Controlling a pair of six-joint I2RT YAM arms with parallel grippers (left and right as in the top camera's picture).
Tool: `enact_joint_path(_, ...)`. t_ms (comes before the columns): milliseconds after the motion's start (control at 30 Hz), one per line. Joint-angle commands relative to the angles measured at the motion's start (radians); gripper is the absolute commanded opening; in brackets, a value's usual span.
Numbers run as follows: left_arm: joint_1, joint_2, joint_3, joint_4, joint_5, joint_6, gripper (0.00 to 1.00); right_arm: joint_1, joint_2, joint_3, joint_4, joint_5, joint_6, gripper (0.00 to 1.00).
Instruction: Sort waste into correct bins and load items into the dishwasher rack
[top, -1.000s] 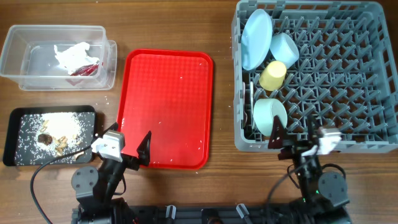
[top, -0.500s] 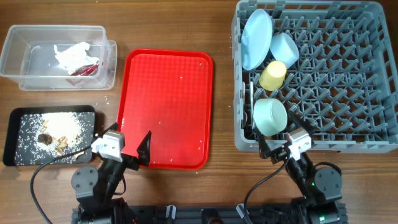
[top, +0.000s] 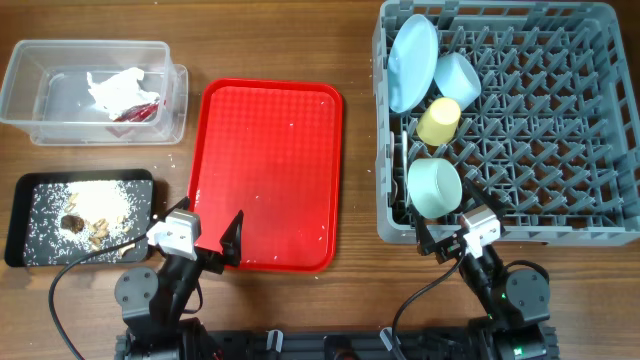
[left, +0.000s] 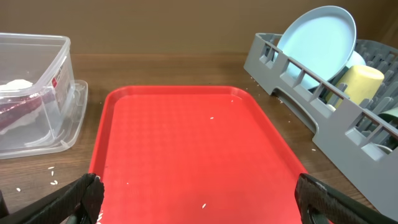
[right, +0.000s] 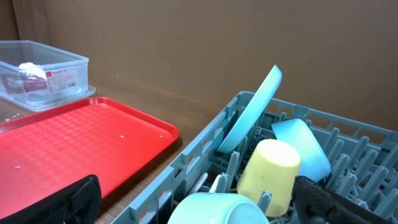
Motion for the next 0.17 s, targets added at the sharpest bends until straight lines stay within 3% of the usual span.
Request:
enact_joint_path(0, 0.006, -0.010, -0.006, 0.003, 0.009, -0.010, 1.00, -0.004, -0.008, -0.006, 0.005, -0.020, -0.013, 1.00)
enact_joint_path(133, 0.006, -0.010, -0.006, 0.003, 0.009, -0.010, 1.00, -0.004, -0.008, -0.006, 0.005, -0.020, -0.013, 1.00)
